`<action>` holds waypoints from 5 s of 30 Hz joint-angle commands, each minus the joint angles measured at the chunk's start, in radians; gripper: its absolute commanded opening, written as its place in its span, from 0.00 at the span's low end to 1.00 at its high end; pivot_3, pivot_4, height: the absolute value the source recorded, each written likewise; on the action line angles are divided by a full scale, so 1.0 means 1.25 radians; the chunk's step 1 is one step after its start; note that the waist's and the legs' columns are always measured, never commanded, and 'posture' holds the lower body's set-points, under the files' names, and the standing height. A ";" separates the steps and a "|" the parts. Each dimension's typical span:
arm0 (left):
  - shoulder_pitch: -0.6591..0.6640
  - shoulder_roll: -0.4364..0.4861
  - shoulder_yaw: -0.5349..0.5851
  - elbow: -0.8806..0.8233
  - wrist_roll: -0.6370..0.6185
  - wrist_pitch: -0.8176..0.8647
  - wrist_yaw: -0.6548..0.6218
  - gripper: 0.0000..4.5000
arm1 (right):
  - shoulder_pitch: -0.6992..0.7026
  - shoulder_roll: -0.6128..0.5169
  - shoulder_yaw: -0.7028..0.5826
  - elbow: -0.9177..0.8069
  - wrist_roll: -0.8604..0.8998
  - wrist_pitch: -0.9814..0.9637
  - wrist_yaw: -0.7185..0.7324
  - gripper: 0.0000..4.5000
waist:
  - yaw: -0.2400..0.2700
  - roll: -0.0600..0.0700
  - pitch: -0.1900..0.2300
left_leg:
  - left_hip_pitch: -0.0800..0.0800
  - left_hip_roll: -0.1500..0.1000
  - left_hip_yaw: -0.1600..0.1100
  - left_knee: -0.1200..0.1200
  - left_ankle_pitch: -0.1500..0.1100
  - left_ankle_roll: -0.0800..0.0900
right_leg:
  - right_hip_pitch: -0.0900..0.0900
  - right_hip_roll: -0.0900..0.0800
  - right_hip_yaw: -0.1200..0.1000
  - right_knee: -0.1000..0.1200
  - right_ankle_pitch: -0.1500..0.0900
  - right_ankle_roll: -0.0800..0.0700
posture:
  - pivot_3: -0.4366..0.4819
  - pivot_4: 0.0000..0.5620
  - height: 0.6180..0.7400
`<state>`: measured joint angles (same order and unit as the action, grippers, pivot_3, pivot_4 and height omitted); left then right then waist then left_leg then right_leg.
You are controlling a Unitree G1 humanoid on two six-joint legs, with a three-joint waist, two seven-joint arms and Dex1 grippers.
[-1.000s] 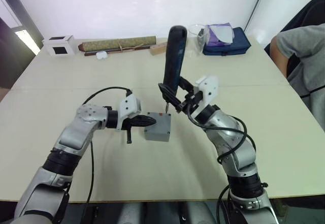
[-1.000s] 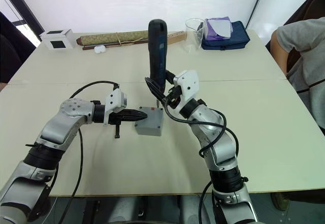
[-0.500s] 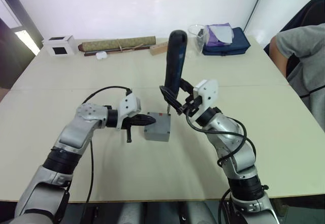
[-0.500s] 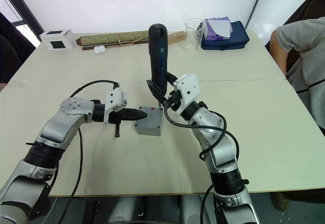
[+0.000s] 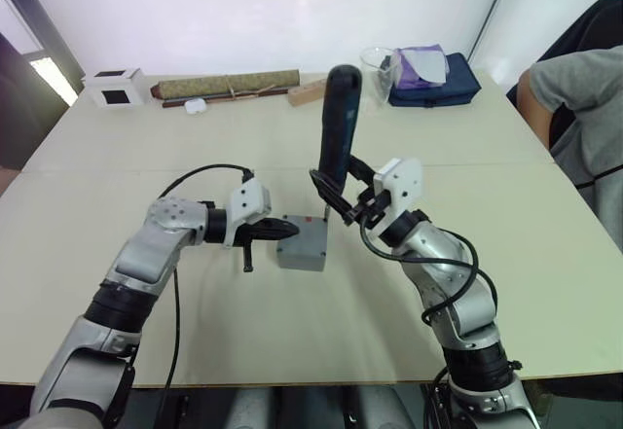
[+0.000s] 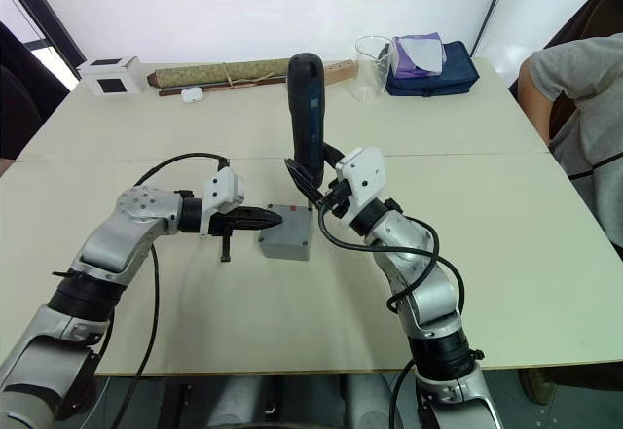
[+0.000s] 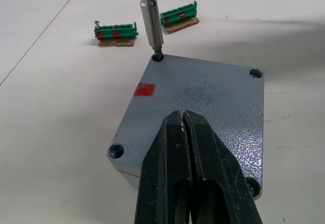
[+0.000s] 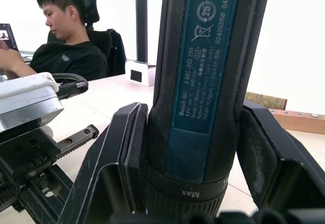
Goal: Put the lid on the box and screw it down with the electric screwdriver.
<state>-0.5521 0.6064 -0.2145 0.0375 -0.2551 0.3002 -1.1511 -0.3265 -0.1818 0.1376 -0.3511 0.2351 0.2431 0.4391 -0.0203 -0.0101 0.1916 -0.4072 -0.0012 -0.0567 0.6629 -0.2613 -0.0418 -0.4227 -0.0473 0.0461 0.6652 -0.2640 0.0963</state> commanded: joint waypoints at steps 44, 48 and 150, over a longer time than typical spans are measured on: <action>0.026 -0.005 -0.020 0.003 0.037 0.008 0.001 0.00 | 0.040 -0.005 0.039 0.083 -0.048 0.126 -0.055 0.47 | 0.000 -0.002 -0.017 | 0.015 0.000 0.000 -0.004 0.000 0.000 | 0.016 0.000 0.000 -0.005 -0.001 0.000 | 0.48 0.27 0.97; 0.031 -0.007 -0.022 -0.001 0.039 0.008 0.001 0.00 | 0.051 -0.015 0.048 0.084 -0.054 0.153 -0.058 0.47 | 0.001 -0.003 -0.019 | 0.022 0.000 0.000 -0.010 0.000 0.000 | 0.021 0.000 0.000 -0.009 -0.002 -0.003 | 0.48 0.27 0.97; -0.031 -0.043 -0.030 0.090 0.090 0.009 0.103 0.00 | -0.179 -0.292 0.228 -0.095 0.116 0.672 0.133 0.00 | 0.000 0.000 -0.002 | -0.001 0.000 0.000 -0.008 0.000 0.000 | -0.001 0.000 -0.001 -0.008 -0.001 -0.001 | 0.48 0.27 0.97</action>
<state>-0.5731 0.5665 -0.2256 0.1269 -0.1666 0.3564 -1.0113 -0.5285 -0.5599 0.4269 -0.3999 0.3596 1.0803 0.5906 -0.0207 -0.0106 0.1888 -0.4084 -0.0007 -0.0571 0.6525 -0.2614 -0.0416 -0.4240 -0.0475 0.0445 0.6550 -0.2651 0.0956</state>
